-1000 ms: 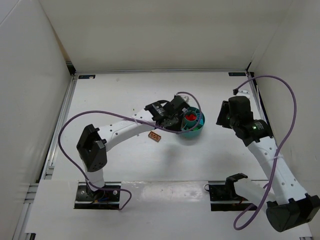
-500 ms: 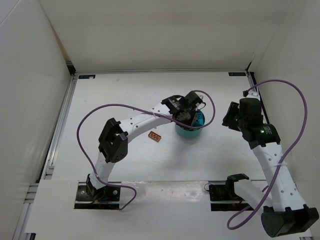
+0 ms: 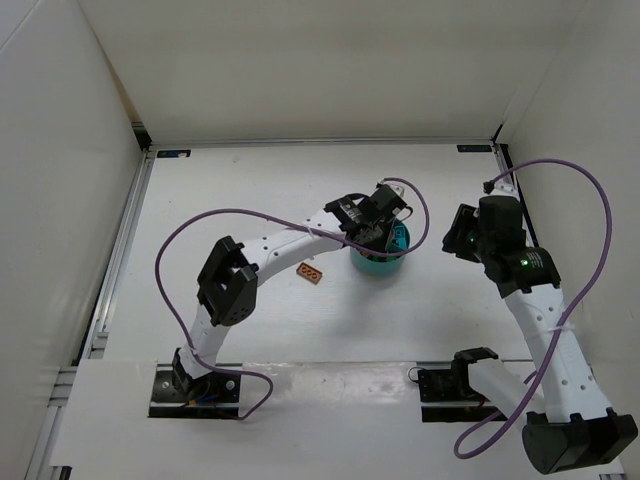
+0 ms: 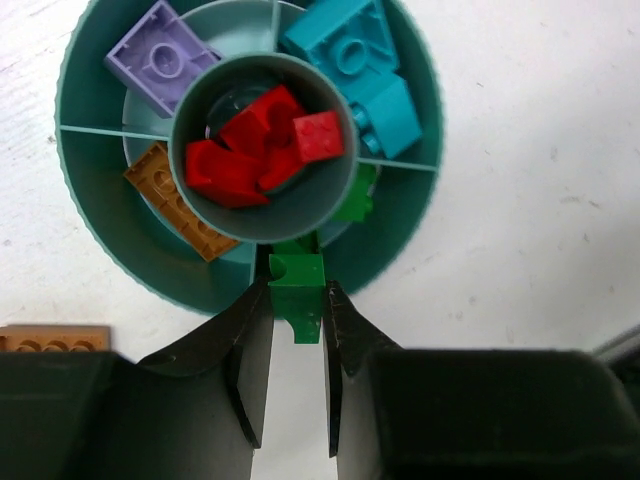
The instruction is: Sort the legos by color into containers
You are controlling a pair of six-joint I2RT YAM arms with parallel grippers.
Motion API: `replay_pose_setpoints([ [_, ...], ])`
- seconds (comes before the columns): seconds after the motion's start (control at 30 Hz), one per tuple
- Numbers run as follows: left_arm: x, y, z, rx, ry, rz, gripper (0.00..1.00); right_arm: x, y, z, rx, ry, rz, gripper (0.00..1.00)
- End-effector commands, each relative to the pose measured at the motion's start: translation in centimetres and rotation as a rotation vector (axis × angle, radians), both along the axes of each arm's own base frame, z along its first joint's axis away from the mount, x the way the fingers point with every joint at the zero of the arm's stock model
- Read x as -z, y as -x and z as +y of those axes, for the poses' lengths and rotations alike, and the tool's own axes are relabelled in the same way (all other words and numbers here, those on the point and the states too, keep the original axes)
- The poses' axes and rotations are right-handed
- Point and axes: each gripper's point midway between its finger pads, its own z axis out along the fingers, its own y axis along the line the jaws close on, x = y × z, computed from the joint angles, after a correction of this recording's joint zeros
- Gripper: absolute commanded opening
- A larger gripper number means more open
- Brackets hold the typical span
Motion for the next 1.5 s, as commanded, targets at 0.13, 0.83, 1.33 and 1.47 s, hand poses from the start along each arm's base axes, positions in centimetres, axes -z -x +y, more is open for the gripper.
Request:
replay_pose_setpoints([
  [0.13, -2.1, -1.5, -0.6, -0.163, 0.066, -0.174, 0.33, 0.0, -0.3, 0.6, -0.046, -0.013, -0.005, 0.52],
  [0.83, -4.0, -1.3, -0.9, -0.183, 0.113, -0.241, 0.61, -0.1, -0.1, 1.4, -0.083, -0.024, -0.010, 0.52],
  [1.33, -9.0, 1.9, 7.4, -0.252, 0.115, -0.279, 0.89, -1.3, -0.4, 3.8, -0.186, 0.020, -0.051, 0.54],
  [1.47, -6.6, 3.2, 13.3, -0.379, 0.069, -0.202, 0.92, -1.6, -0.8, 7.3, -0.278, 0.083, -0.050, 0.54],
])
